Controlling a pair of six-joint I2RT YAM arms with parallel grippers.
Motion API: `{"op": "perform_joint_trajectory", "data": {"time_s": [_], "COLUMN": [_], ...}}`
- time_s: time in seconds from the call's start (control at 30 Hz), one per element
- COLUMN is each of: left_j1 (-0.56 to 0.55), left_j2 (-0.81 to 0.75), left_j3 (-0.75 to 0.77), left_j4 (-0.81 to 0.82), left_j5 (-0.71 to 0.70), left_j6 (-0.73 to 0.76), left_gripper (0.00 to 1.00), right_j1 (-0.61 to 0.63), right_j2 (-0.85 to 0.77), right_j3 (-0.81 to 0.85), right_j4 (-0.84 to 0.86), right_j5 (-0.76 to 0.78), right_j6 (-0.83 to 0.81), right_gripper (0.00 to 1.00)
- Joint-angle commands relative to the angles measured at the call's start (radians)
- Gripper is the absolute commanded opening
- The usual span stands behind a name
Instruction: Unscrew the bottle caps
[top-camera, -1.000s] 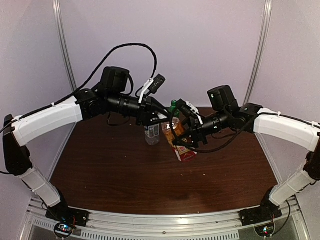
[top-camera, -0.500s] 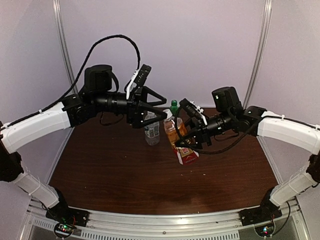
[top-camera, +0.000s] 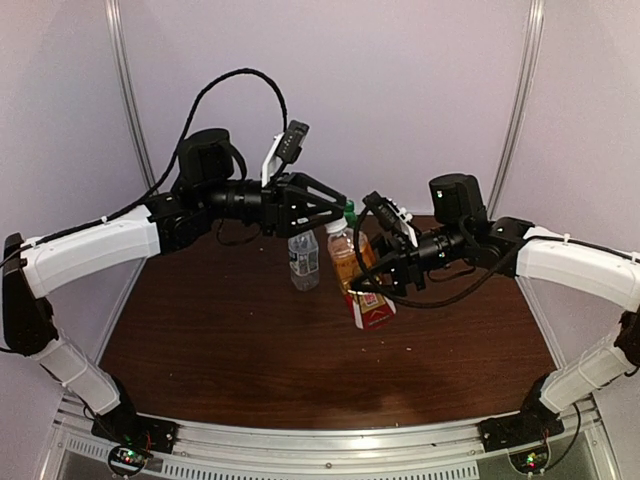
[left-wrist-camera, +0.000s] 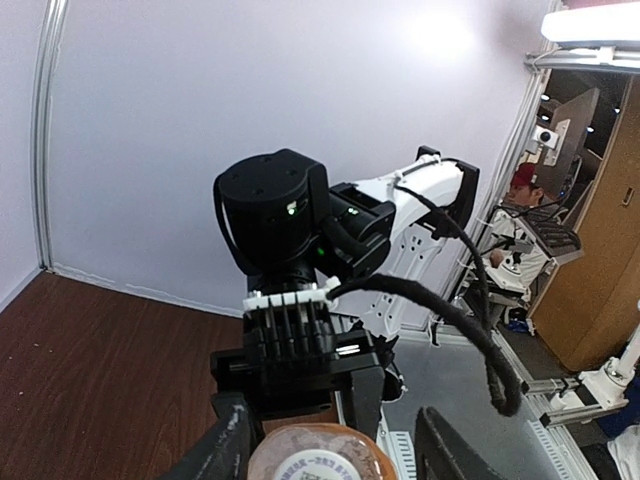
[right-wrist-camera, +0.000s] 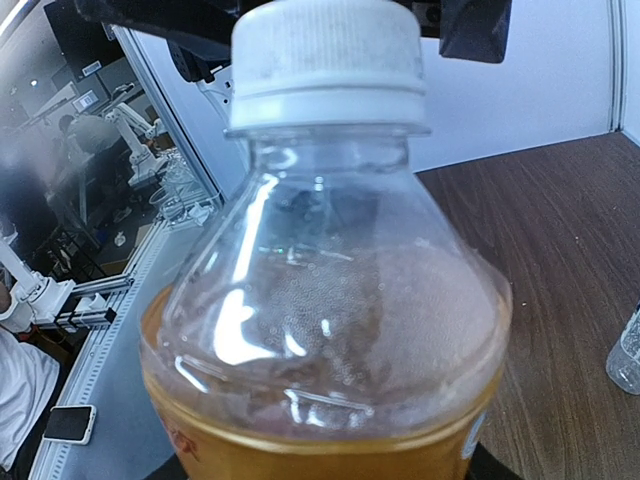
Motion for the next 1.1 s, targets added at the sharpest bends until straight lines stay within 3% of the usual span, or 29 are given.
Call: {"op": "perform_joint_trajectory", "data": {"time_s": [0.0, 0.1, 0.5, 0.77, 0.87, 1.07], "left_j1": [0.006, 0.006, 0.007, 0.006, 0.007, -0.006], "left_j2": [0.014, 0.02, 0.019, 0.013, 0.008, -0.024], "left_j3": [-0.011, -0.012, -0.026, -0.023, -0.014, 0.025], "left_j4": [0.098, 0.094, 0.081, 0.064, 0.015, -0.123], "left_j5": [0.04, 0.048, 0.032, 0.004, -0.056, -0.347], "left_j6": [-0.041, -0.04, -0.018, -0.01, 0.004, -0.035], "left_gripper": [0.52, 0.46, 0.39, 0.19, 0.02, 0.0], "right_j1": [0.005, 0.005, 0.003, 0.003, 0.004, 0.004], "right_j2": [-0.027, -0.025, -0.022, -0.023, -0.031, -0.041], "right_j3": [-0.015, -0.015, -0.008, -0.008, -0.001, 0.014], "right_j4": [0.072, 0.081, 0.093, 0.077, 0.065, 0.019], "right_j5": [-0.031, -0.031, -0.037, -0.014, 0.051, 0.318], "right_j6": [0.018, 0.033, 0.052, 0.043, 0.041, 0.004], "right_gripper": [0.46, 0.46, 0.46, 0.45, 0.45, 0.45]}}
